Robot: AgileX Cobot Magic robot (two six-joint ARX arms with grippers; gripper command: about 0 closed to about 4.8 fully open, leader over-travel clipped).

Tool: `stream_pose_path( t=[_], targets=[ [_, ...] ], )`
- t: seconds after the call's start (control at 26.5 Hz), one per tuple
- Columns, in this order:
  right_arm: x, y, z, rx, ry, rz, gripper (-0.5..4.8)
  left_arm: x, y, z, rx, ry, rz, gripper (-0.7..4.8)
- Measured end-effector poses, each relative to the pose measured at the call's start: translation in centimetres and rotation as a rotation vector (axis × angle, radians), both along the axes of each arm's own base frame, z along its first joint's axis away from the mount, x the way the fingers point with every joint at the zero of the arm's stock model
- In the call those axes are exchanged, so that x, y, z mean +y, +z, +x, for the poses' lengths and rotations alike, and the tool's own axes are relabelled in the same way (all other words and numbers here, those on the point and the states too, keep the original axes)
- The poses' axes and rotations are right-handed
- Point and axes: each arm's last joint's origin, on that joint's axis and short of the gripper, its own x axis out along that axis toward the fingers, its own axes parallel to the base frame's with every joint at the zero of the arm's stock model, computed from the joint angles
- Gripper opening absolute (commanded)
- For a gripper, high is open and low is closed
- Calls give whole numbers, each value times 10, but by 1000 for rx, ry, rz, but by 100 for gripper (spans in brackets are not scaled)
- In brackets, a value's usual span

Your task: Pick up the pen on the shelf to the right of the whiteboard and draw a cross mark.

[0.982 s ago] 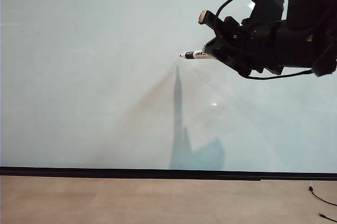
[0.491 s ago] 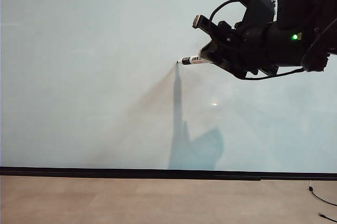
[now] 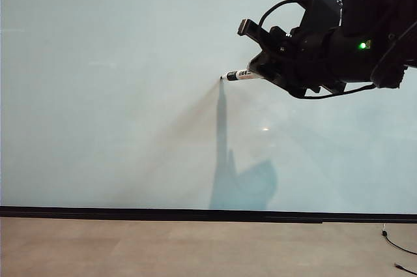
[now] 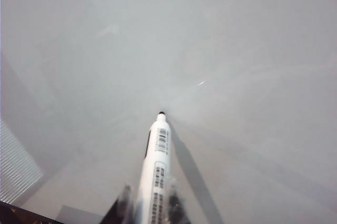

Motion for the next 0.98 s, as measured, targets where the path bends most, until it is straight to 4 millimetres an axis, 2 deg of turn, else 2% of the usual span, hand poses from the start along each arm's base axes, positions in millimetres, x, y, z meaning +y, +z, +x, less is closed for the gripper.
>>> stream_pose_path(
  t=[0.98],
  targets=[
    [-2, -5, -2, 30, -53, -11, -6, 0, 0, 0, 0, 0, 0, -5]
  ],
)
